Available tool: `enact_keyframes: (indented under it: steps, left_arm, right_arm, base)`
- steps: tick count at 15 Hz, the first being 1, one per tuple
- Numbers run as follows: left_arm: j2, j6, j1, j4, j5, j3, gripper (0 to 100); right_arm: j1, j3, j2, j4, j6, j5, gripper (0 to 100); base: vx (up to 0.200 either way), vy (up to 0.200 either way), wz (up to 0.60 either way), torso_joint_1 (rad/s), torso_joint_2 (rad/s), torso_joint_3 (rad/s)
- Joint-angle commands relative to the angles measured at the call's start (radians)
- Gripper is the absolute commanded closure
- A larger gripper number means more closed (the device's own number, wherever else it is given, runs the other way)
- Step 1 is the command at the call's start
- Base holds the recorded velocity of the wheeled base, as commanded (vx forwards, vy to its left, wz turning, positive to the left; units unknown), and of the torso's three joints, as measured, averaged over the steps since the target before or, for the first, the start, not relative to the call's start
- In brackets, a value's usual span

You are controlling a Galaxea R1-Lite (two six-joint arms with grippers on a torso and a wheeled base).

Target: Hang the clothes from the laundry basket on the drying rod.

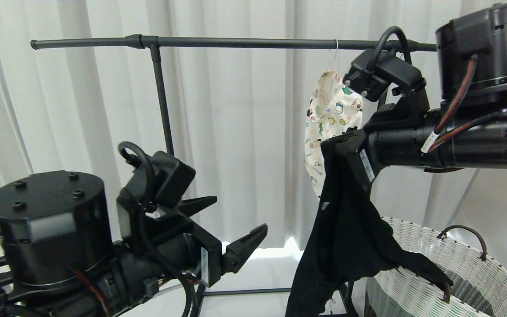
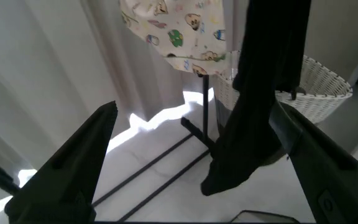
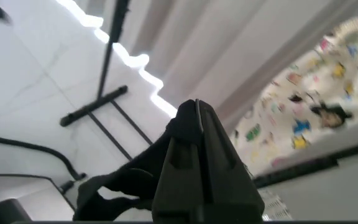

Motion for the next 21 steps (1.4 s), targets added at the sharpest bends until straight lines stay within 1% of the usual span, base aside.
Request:
enact_keyframes:
  steps: [1, 3, 5, 8, 12, 13, 15, 17, 18, 19, 21]
  left_arm:
    - [0.065, -0.004, -0.011, -0.001, -0.019, -0.024, 0]
    - [0.094, -0.004, -0.011, -0.001, -0.058, -0.039, 0]
    - [0.137, -0.007, -0.011, -0.002, -0.078, -0.052, 0]
    - [0.194, -0.008, -0.014, -0.013, -0.078, -0.088, 0]
    - [0.208, -0.015, -0.051, -0.013, -0.079, -0.102, 0]
    - [0.217, -0.022, -0.051, -0.015, -0.078, -0.108, 0]
    - [0.241, -0.073, -0.048, -0.013, -0.072, -0.157, 0]
    - [0.255, -0.070, -0.010, -0.013, -0.024, -0.128, 0]
    - [0.252, -0.071, -0.004, -0.013, -0.012, -0.113, 0]
    - [0.226, -0.071, 0.025, -0.013, 0.005, -0.065, 0]
    - [0.168, -0.073, 0.041, -0.013, 0.007, 0.002, 0]
  right_arm:
    - [0.055, -0.044, 0.057, 0.000, 0.011, 0.002, 100]
    - [0.082, -0.050, 0.068, -0.002, 0.014, 0.004, 100]
    - [0.104, -0.047, 0.068, -0.002, 0.015, 0.004, 100]
    - [0.130, -0.044, 0.071, -0.002, 0.032, 0.000, 100]
    - [0.130, -0.041, 0.076, -0.002, 0.032, -0.001, 100]
    - [0.130, -0.041, 0.076, -0.002, 0.032, -0.001, 100]
    - [0.130, -0.035, 0.074, -0.002, 0.032, -0.003, 100]
    - [0.128, -0.035, 0.071, -0.002, 0.032, -0.006, 100]
    - [0.127, -0.037, 0.071, -0.002, 0.032, -0.006, 100]
    - [0.124, -0.037, 0.069, -0.002, 0.032, -0.019, 100]
    - [0.117, -0.035, 0.068, -0.002, 0.032, -0.038, 100]
  base:
    - [0.000, 0.000, 0.00, 0.000, 0.00, 0.000]
    - [0.000, 0.000, 0.00, 0.000, 0.00, 0.000]
    - [0.000, 0.000, 0.00, 0.000, 0.00, 0.000]
    - [0.000, 0.000, 0.00, 0.000, 0.00, 0.000]
    - [0.000, 0.000, 0.00, 0.000, 0.00, 0.000]
    - [0.000, 0.000, 0.00, 0.000, 0.00, 0.000]
    - [0.000, 0.000, 0.00, 0.000, 0.00, 0.000]
    - [0.000, 0.000, 0.00, 0.000, 0.00, 0.000]
    - [0.000, 0.000, 0.00, 0.000, 0.00, 0.000]
    - [0.000, 0.000, 0.00, 0.000, 0.00, 0.000]
    - [0.000, 0.000, 0.00, 0.000, 0.00, 0.000]
